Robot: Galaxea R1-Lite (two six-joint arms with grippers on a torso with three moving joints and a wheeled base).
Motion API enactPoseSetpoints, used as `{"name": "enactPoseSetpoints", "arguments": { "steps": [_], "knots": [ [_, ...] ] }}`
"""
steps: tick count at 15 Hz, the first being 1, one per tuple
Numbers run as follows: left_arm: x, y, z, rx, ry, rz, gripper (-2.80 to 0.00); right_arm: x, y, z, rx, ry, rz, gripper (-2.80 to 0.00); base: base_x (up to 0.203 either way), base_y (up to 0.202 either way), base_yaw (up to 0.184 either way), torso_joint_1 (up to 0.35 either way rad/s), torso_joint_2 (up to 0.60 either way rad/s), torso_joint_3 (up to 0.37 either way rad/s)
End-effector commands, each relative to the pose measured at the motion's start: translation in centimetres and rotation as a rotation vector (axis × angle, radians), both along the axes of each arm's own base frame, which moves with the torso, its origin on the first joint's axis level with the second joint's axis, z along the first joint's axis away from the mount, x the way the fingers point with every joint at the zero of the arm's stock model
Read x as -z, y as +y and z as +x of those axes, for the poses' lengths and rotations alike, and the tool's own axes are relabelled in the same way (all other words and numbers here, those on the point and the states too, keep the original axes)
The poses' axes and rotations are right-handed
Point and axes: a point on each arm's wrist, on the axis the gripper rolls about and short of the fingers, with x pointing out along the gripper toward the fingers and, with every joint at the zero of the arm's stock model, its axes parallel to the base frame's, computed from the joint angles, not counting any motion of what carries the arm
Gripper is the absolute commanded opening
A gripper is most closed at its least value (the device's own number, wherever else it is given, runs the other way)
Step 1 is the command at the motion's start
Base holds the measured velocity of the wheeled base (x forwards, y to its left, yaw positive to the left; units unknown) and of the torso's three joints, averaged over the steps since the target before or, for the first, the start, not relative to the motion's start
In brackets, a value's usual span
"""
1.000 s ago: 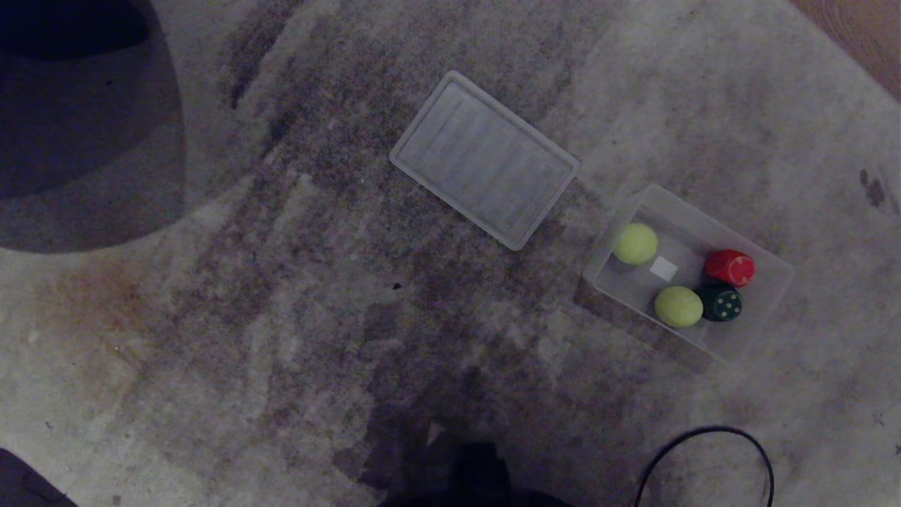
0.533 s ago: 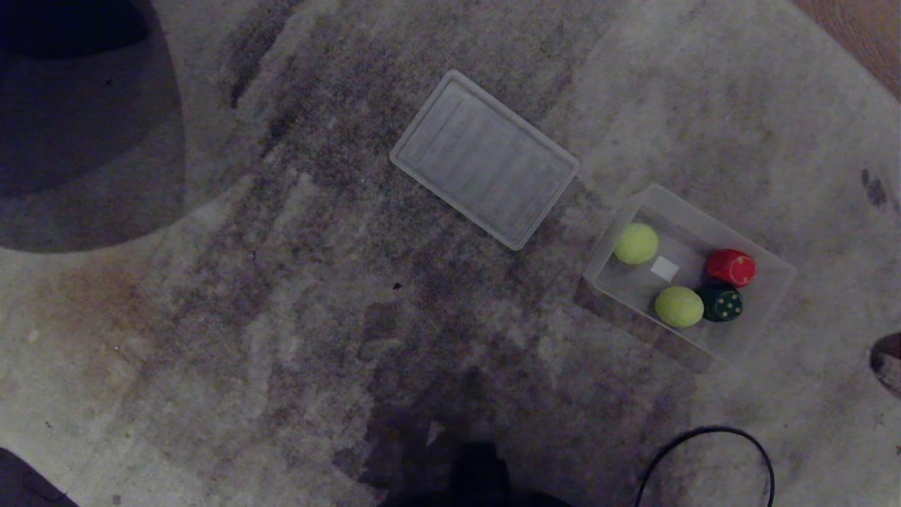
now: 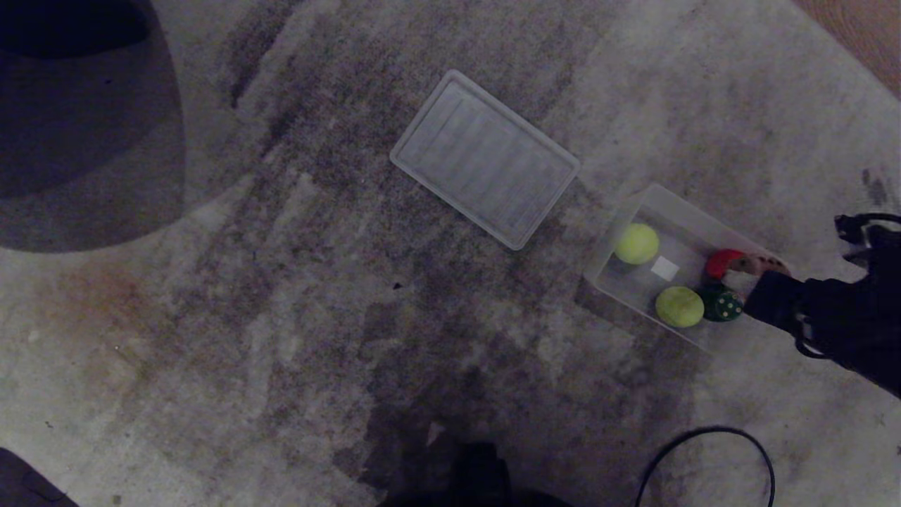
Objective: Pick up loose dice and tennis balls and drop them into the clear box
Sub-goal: Put the toys in the box, then pick up toys out of the box
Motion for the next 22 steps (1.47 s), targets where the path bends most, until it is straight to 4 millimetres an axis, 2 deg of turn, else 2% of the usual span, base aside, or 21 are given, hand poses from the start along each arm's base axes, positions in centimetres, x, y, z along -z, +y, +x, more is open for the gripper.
{"name": "enactPoseSetpoints", "arguments": {
  "steps": [1, 2, 3, 8, 10, 12, 13, 19, 22],
  "knots": [
    [0.0, 0.0, 0.0, -0.001, 0.003, 0.0, -2.8, 2.5, 1.8, 3.7, -0.041, -0.005, 0.027, -2.8, 0.0, 0.0, 0.0, 0.0, 0.0, 0.0],
    [0.0, 0.0, 0.0, -0.001, 0.003, -0.001, -2.8, 2.9, 2.0, 4.2, -0.048, -0.002, 0.028, -2.8, 0.0, 0.0, 0.0, 0.0, 0.0, 0.0],
    [0.0, 0.0, 0.0, -0.001, 0.003, -0.001, -2.8, 3.4, 2.1, 4.5, -0.048, 0.011, 0.027, 0.0, 0.0, 0.0, 0.0, 0.0, 0.0, 0.0],
    [0.0, 0.0, 0.0, -0.001, 0.003, -0.001, -2.8, 3.4, 1.7, 4.4, -0.046, 0.004, -0.066, 0.0, 0.0, 0.0, 0.0, 0.0, 0.0, 0.0],
    [0.0, 0.0, 0.0, -0.001, 0.003, -0.001, -2.8, 2.5, 1.5, 3.1, -0.049, -0.016, -0.071, 0.0, 0.0, 0.0, 0.0, 0.0, 0.0, 0.0],
    [0.0, 0.0, 0.0, -0.001, 0.003, 0.0, -2.8, 2.5, 1.3, 0.4, -0.061, -0.006, -0.077, 0.0, 0.0, 0.0, 0.0, 0.0, 0.0, 0.0],
    [0.0, 0.0, 0.0, -0.001, 0.003, 0.0, -2.8, 2.4, 1.2, -1.2, -0.064, -0.005, -0.069, -2.8, 0.0, 0.0, 0.0, 0.0, 0.0, 0.0],
    [0.0, 0.0, 0.0, -0.001, 0.003, 0.0, -2.8, 2.2, -0.1, -11.6, -0.106, 0.048, -0.109, -2.8, 0.0, 0.0, 0.0, 0.0, 0.0, 0.0],
    [0.0, 0.0, 0.0, -0.001, 0.003, -0.001, -2.8, 3.0, -1.0, -17.1, -0.117, 0.078, -0.15, -2.8, 0.0, 0.0, 0.0, 0.0, 0.0, 0.0]
  ]
}}
